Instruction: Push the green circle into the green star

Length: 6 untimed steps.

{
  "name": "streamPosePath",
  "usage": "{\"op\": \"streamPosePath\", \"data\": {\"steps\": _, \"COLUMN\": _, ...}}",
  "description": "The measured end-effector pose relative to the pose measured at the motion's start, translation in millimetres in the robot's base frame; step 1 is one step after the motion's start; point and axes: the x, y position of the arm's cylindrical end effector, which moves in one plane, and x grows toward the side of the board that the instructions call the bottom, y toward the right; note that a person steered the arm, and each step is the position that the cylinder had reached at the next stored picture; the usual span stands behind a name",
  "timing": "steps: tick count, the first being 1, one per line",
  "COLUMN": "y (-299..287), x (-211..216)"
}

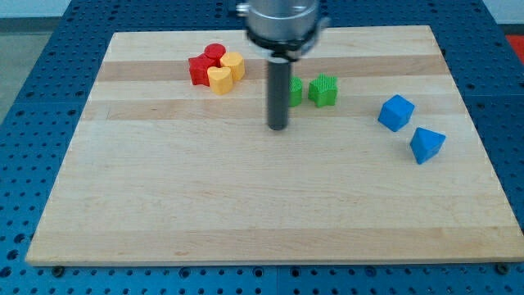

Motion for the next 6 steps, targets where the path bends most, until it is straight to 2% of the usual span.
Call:
{"op": "streamPosePath", "data": {"steps": 1, "y": -21.4, "x": -26.1}}
{"op": "streamPosePath", "data": {"steps": 2, "y": -6.2, "x": -43.3}}
{"op": "streamPosePath", "data": {"steps": 6, "y": 133.0, "x": -50.7}}
